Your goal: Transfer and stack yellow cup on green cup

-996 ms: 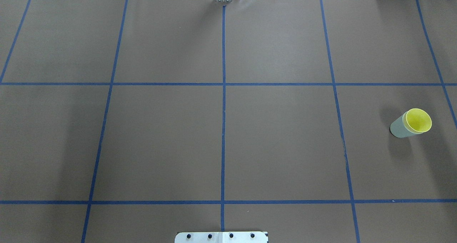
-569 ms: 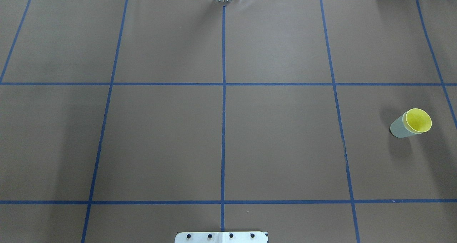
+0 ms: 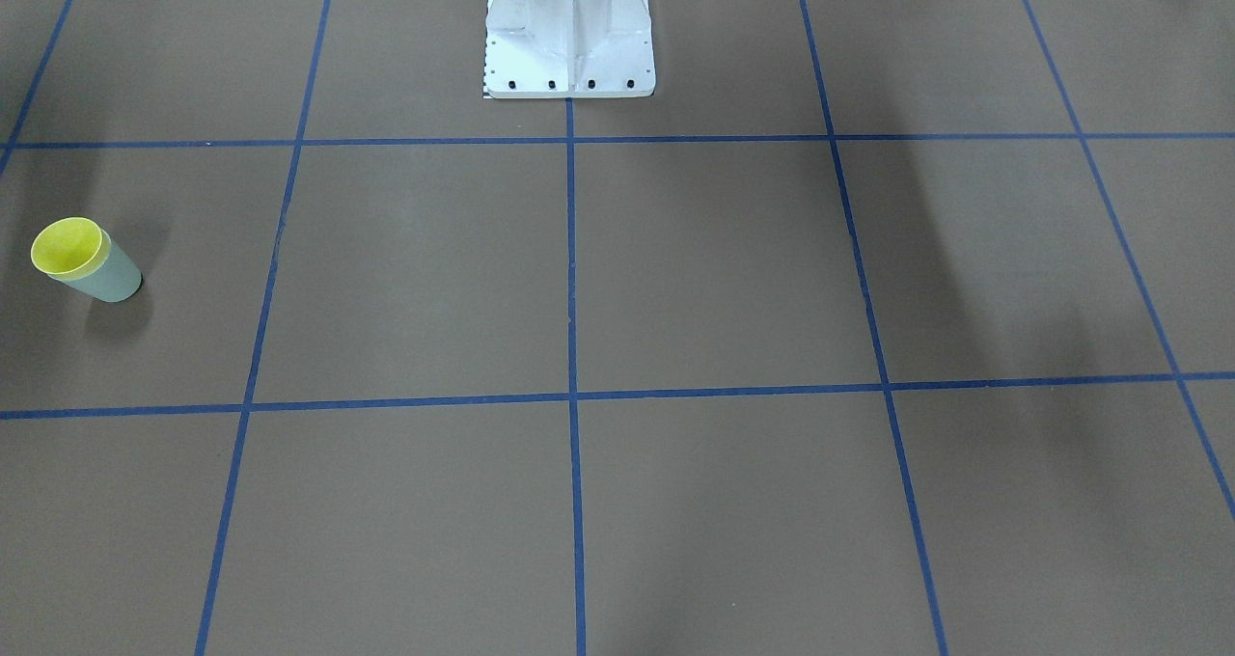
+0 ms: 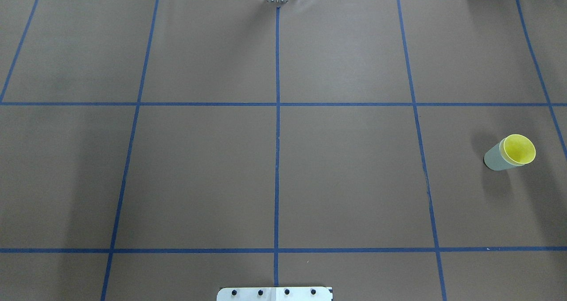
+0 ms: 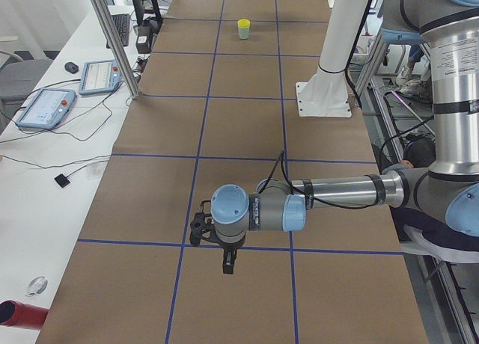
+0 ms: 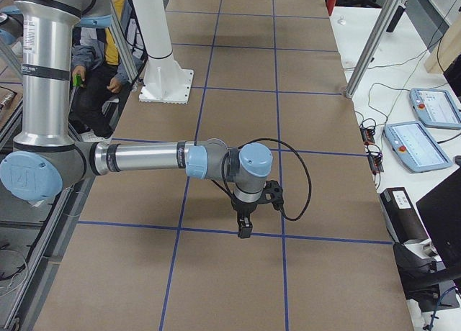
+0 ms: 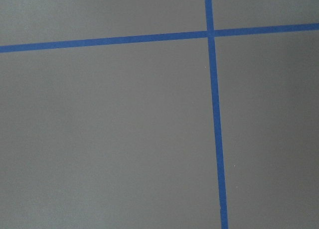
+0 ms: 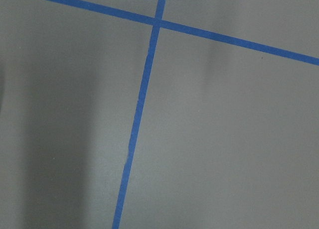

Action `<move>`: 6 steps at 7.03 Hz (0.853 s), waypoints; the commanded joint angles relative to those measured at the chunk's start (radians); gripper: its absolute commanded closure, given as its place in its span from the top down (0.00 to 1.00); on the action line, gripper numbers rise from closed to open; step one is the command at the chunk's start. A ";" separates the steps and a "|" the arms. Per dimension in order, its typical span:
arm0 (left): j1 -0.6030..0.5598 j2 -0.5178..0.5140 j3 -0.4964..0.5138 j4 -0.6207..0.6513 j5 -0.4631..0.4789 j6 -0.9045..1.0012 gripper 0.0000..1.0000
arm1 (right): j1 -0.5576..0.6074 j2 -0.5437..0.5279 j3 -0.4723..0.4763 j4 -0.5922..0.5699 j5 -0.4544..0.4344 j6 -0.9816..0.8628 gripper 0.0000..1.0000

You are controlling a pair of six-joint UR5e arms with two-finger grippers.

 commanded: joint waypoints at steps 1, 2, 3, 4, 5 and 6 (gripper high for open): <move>0.000 0.000 0.001 0.001 0.000 0.000 1.00 | -0.001 0.000 -0.003 -0.002 0.001 0.000 1.00; 0.000 0.000 0.001 0.001 0.000 -0.002 1.00 | -0.001 0.002 -0.003 0.000 0.001 0.000 1.00; 0.000 0.000 0.003 0.001 0.002 -0.003 1.00 | -0.001 0.002 -0.003 0.000 0.001 0.000 1.00; 0.000 0.008 0.014 0.001 0.002 -0.002 1.00 | -0.001 0.002 -0.003 0.000 0.001 0.000 1.00; 0.000 0.012 0.014 0.001 0.002 -0.003 1.00 | -0.001 0.002 -0.003 0.000 0.001 0.000 1.00; 0.000 0.012 0.014 0.001 0.002 -0.003 1.00 | -0.001 0.002 -0.003 0.000 0.001 0.000 1.00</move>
